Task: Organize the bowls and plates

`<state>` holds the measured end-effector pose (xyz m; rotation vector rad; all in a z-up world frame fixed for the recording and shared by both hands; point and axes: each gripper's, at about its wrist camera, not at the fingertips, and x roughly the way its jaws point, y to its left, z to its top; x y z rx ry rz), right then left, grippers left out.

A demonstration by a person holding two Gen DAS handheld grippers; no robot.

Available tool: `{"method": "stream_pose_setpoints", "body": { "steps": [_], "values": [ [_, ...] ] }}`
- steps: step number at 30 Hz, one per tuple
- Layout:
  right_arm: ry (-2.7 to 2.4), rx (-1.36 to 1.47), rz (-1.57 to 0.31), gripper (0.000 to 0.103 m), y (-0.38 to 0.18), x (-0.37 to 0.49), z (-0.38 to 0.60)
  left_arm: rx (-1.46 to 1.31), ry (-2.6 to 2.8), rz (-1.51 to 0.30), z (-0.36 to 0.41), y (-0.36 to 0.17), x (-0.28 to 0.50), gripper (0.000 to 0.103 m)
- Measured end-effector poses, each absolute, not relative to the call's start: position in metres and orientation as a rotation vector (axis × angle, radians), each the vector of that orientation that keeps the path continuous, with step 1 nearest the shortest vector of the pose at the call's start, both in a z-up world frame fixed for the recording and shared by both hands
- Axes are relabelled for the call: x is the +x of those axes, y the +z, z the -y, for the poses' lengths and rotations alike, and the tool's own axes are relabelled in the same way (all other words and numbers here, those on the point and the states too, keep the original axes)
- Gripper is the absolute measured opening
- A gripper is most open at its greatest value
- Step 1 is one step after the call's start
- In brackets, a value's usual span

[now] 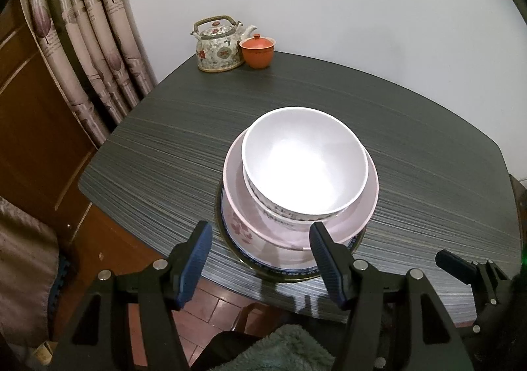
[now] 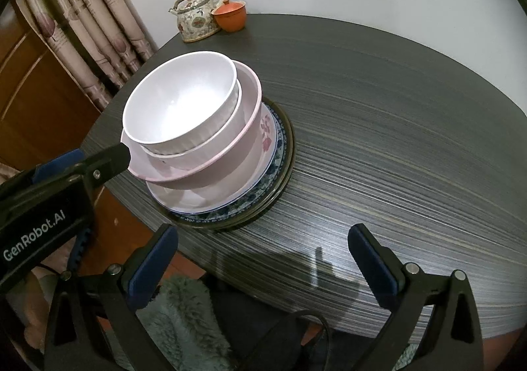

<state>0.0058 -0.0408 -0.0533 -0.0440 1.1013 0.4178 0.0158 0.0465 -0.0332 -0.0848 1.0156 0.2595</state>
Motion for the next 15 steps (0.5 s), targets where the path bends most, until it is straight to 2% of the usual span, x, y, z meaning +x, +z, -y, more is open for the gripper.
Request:
{"method": "stream_pose_setpoints", "body": {
  "steps": [15],
  "values": [
    [0.419, -0.054, -1.102, 0.103, -0.0528, 0.0029, 0.0365, -0.095, 0.265, -1.036, -0.0501, -0.0367, 0.0177, 0.063]
  ]
}}
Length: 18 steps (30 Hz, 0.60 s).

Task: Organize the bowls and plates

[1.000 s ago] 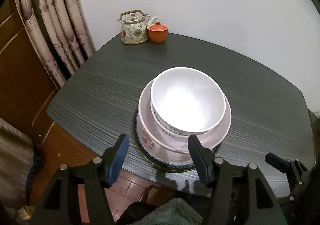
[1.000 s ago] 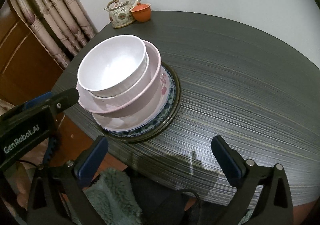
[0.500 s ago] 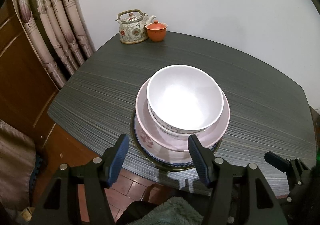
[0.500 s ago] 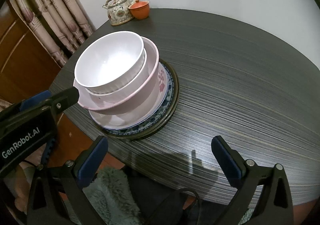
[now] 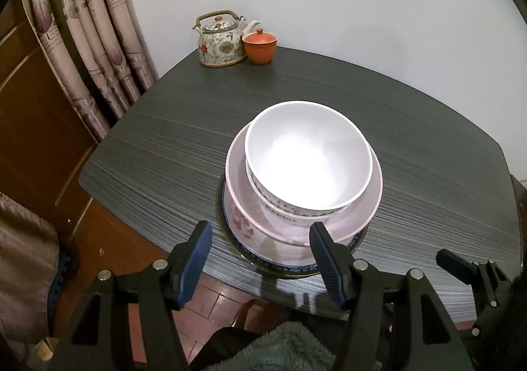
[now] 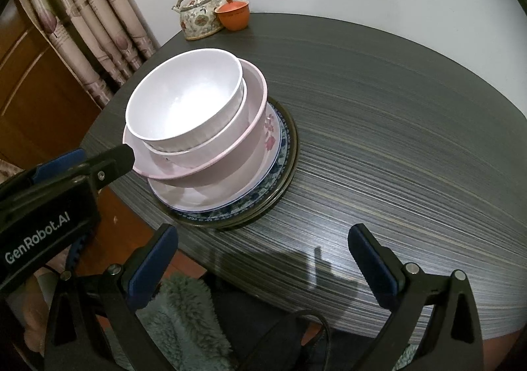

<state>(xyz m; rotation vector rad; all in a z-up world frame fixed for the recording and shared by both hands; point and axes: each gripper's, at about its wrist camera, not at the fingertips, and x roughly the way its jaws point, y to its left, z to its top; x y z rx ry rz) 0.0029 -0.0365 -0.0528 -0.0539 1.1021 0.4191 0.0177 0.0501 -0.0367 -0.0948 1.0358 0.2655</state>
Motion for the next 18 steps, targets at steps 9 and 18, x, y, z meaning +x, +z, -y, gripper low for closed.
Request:
{"method": "stream_pose_setpoints", "body": {
  "steps": [9, 18],
  "values": [
    [0.426, -0.057, -1.108, 0.103, -0.0538, 0.0000, 0.0331, -0.100, 0.272, -1.034, -0.0507, -0.0371, 0.0171, 0.063],
    [0.426, -0.059, -1.111, 0.103, -0.0539, -0.0003, 0.0334, -0.104, 0.271, -1.029, -0.0488, -0.0358, 0.0148, 0.063]
  ]
}}
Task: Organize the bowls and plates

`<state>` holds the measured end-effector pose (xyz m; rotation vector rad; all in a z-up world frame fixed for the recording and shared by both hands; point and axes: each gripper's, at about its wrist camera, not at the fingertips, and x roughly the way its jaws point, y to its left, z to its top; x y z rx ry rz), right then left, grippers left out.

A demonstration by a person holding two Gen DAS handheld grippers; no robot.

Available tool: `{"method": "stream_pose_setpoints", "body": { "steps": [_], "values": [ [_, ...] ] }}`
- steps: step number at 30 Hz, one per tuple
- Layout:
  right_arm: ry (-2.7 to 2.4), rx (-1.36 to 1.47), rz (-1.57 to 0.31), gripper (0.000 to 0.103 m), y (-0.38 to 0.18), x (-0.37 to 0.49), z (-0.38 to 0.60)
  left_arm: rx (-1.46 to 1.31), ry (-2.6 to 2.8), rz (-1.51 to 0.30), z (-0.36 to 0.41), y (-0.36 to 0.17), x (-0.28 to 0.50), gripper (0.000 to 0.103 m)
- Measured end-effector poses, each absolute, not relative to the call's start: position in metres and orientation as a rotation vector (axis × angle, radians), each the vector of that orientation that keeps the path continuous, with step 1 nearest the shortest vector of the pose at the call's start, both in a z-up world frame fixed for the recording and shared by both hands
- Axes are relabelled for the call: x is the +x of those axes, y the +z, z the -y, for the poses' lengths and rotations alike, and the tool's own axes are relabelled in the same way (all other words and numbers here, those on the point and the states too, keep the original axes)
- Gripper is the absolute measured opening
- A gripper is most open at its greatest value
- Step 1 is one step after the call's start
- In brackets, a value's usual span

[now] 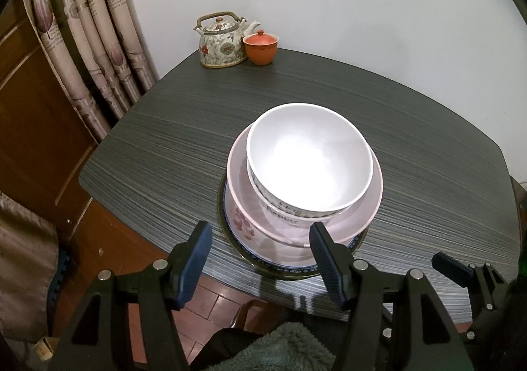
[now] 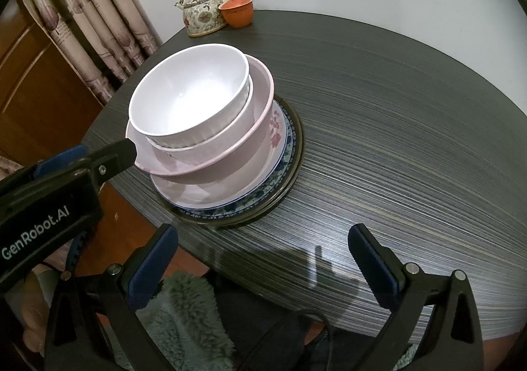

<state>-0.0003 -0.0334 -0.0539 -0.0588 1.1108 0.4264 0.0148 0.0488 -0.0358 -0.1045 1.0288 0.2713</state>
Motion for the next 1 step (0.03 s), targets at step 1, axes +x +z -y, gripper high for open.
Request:
{"method": "stream_pose_setpoints", "body": {
  "steps": [1],
  "values": [
    [0.428, -0.060, -1.110, 0.103, -0.0538, 0.0000, 0.0331, -0.108, 0.272, -1.030, -0.0491, -0.0360, 0.0147, 0.063]
  ]
}}
